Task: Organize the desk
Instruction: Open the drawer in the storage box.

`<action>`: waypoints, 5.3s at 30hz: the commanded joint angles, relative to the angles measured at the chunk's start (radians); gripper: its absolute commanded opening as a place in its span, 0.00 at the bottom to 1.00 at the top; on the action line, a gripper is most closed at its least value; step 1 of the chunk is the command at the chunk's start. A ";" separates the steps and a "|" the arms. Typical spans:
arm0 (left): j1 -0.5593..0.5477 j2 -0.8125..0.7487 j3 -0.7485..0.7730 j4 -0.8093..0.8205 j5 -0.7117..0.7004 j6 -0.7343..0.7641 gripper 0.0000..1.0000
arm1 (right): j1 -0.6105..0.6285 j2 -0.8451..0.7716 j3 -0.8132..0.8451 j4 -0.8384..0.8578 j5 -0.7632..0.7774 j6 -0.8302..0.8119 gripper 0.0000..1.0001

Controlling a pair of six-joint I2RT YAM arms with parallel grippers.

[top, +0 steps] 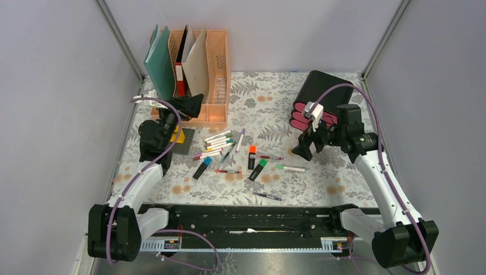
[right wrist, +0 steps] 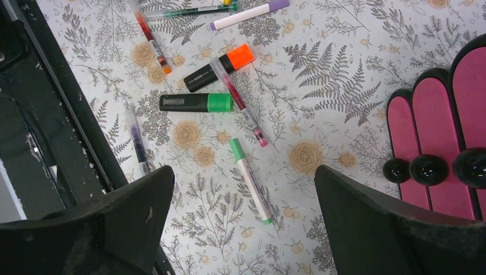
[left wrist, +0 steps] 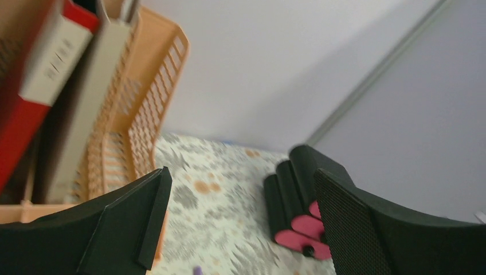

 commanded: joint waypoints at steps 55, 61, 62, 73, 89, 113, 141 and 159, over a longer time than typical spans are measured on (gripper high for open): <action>-0.426 -0.105 -0.210 -0.159 0.071 0.079 0.99 | -0.035 0.174 -0.022 0.298 0.616 0.973 0.87; -0.426 -0.144 -0.228 -0.194 0.051 0.087 0.99 | -0.036 0.246 -0.015 0.356 0.712 1.055 0.75; -0.426 -0.149 -0.231 -0.196 0.049 0.089 0.99 | -0.035 0.243 -0.018 0.375 0.722 1.070 0.75; -0.426 -0.156 -0.241 -0.195 0.045 0.092 0.99 | -0.036 0.260 -0.027 0.466 0.832 1.172 0.70; -0.427 -0.187 -0.276 -0.191 0.032 0.087 0.99 | -0.036 0.227 -0.109 0.643 0.906 1.290 0.58; -0.426 -0.221 -0.284 -0.210 0.020 0.089 0.99 | -0.035 0.202 -0.254 0.810 0.924 1.472 0.40; -0.427 -0.185 -0.256 -0.204 0.037 0.088 0.99 | -0.035 0.123 -0.248 0.529 0.526 1.409 0.14; -0.427 -0.215 -0.257 -0.222 0.035 0.089 0.99 | -0.031 0.072 -0.147 0.482 0.270 1.113 1.00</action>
